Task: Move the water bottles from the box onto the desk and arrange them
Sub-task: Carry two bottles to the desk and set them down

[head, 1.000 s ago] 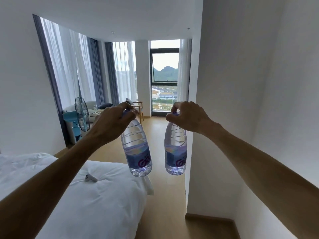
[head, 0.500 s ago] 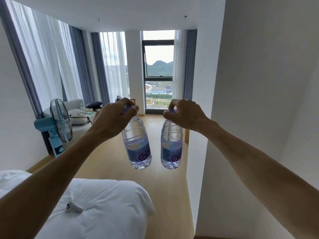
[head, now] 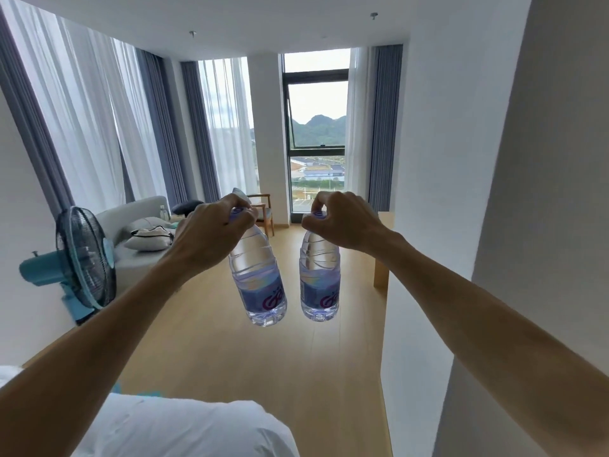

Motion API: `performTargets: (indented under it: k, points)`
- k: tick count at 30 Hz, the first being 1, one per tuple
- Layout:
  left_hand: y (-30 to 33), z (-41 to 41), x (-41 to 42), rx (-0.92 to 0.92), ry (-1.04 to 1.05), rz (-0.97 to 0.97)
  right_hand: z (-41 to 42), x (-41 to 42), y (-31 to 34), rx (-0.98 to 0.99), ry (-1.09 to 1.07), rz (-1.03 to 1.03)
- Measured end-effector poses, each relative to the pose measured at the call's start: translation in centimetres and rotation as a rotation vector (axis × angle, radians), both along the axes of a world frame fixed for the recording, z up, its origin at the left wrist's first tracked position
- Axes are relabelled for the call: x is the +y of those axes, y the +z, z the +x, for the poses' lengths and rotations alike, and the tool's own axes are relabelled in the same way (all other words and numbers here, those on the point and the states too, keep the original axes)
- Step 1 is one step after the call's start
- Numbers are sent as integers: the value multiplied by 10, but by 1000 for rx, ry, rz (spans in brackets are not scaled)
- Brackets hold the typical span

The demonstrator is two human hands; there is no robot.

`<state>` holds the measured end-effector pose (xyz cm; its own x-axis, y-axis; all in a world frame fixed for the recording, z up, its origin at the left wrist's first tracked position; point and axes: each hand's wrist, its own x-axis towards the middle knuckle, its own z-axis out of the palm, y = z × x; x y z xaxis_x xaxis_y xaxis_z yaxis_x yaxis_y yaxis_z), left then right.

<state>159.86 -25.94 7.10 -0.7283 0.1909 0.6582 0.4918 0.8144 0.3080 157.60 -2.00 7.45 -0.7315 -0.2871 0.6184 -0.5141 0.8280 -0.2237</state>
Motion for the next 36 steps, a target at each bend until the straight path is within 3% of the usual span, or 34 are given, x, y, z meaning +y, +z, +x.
performTargets:
  k: [8, 25, 36]
  points:
    - [1, -139, 16, -22, 67, 43, -144, 18, -6, -16, 4, -13]
    - [6, -486, 48, -58, -50, 31, -469, 55, -12, -56, -64, -5]
    - [-23, -702, 112, -119, -74, 49, -683, 124, -36, -108, -103, -3]
